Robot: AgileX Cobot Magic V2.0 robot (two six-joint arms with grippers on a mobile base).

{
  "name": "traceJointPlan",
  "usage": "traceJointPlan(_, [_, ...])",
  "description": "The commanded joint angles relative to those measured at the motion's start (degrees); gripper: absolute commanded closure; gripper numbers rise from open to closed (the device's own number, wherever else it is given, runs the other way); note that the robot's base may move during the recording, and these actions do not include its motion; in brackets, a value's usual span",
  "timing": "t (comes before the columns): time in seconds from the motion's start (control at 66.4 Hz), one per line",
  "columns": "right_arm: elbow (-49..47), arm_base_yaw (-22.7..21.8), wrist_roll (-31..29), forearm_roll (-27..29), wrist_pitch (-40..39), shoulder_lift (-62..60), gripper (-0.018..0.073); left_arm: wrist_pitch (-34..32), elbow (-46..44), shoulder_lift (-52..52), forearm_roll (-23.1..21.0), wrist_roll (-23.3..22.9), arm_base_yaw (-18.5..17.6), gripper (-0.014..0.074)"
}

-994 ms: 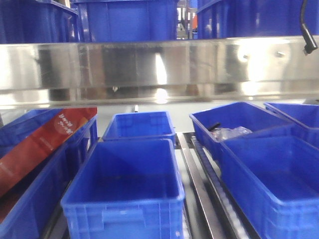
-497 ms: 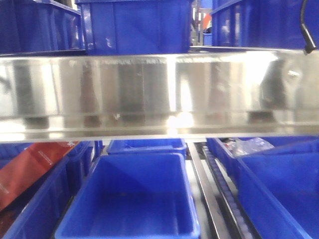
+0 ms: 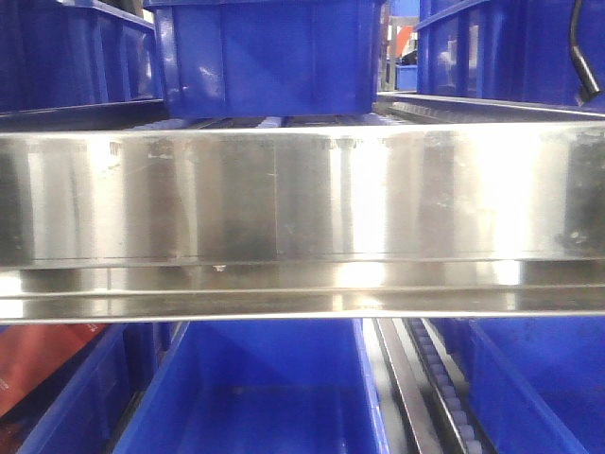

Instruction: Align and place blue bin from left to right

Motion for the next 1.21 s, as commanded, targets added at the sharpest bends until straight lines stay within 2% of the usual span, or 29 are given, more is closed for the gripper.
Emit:
traceJointPlan(0.0, [-0.8, -0.3, 1.0, -2.5, -4.0, -0.8, 0.0628, -3.7, -1.0, -1.7, -0.3, 0.8, -0.4, 0.0708])
traceJointPlan(1.19, [-0.8, -0.3, 1.0, -2.5, -4.8, -0.4, 0.0628, -4.6, -1.0, -1.2, -0.3, 0.8, -0.4, 0.0708])
